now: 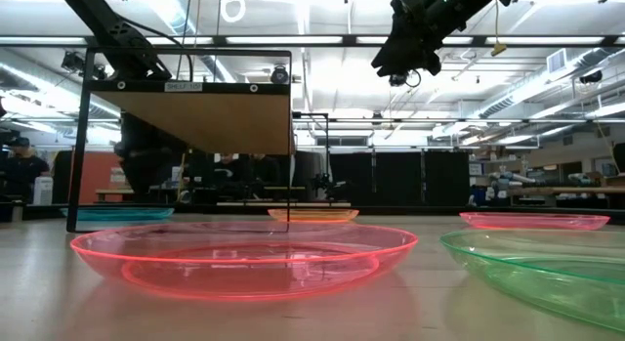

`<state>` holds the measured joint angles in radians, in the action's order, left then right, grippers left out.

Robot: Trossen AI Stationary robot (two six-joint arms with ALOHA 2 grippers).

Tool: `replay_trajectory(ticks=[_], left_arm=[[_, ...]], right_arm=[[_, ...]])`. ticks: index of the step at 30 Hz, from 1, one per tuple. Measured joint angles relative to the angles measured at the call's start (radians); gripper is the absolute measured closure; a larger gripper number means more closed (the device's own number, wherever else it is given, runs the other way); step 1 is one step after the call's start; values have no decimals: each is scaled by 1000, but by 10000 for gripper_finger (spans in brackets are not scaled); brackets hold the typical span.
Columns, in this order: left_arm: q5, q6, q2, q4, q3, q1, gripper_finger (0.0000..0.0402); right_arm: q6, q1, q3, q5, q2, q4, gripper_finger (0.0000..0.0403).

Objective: Place and stack plates onto a shelf
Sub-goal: Put the top blue plate on the shelf

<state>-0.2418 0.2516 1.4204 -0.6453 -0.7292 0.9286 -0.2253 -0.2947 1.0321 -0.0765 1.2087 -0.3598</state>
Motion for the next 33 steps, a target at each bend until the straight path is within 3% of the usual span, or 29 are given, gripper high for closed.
replay_trajectory(ticks=[14,33], left_arm=[[-9,131,0,-56,0,6,271],[-11,124,72,-59,0,19,271]], right_arm=[[0,0,0,0,0,0,263],[0,0,0,0,0,0,263]])
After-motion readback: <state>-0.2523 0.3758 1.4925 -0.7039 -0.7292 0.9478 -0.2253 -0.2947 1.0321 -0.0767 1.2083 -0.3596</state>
